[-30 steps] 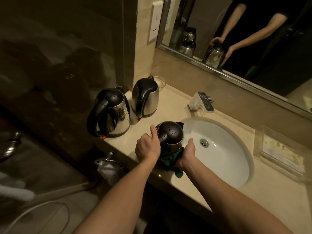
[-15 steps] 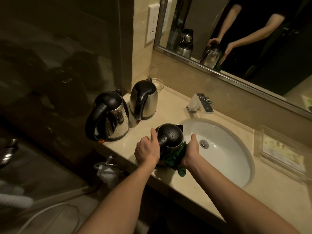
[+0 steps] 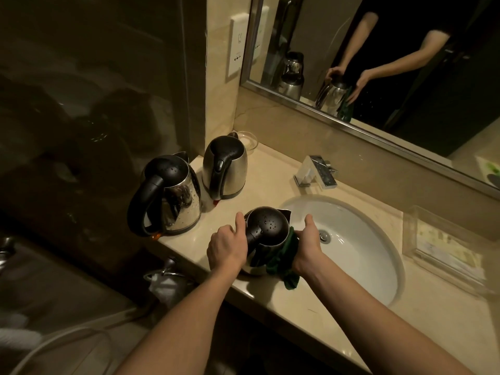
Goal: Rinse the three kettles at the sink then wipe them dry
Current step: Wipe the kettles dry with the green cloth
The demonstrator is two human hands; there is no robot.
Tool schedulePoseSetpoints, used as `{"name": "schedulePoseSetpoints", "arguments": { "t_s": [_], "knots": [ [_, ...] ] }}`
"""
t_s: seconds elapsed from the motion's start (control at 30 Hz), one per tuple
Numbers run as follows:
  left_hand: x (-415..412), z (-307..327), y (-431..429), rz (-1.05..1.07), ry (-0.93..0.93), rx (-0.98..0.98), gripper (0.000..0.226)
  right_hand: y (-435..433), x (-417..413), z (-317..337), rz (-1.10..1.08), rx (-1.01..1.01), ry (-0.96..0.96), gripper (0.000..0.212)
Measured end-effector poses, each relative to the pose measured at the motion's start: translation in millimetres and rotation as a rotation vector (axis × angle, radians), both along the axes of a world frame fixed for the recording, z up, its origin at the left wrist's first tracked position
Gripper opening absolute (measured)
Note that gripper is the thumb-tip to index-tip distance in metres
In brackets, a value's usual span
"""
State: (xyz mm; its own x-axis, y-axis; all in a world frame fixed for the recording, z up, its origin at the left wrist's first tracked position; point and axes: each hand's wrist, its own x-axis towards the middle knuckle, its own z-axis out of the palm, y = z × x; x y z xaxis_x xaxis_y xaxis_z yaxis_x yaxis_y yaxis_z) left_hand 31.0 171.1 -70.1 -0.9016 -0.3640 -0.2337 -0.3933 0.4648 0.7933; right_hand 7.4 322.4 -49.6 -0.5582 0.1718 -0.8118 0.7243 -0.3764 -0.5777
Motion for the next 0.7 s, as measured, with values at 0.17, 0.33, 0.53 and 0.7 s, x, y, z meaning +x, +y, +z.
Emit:
{"name": "schedulePoseSetpoints", "arguments": {
  "t_s": [0.17, 0.33, 0.53, 0.7],
  "knots": [
    [-3, -3, -1, -0.021, 0.002, -0.009, 0.064, 0, -5, -7, 0.005, -0.007, 0.022, 0.094],
    [-5, -3, -5, -0.039, -0.003, -0.032, 0.064, 5, -3, -12, 0.07, 0.03, -0.031, 0.087],
    [-12, 0, -16, -0.114, -0.001, 0.003, 0.063, 7, -2, 4, 0.142, 0.025, -0.061, 0.097],
    [-16, 1, -21, -0.142, -0.012, -0.021, 0.061, 12, -16, 1, 0.157, 0.028, -0.015, 0.105]
  ]
}}
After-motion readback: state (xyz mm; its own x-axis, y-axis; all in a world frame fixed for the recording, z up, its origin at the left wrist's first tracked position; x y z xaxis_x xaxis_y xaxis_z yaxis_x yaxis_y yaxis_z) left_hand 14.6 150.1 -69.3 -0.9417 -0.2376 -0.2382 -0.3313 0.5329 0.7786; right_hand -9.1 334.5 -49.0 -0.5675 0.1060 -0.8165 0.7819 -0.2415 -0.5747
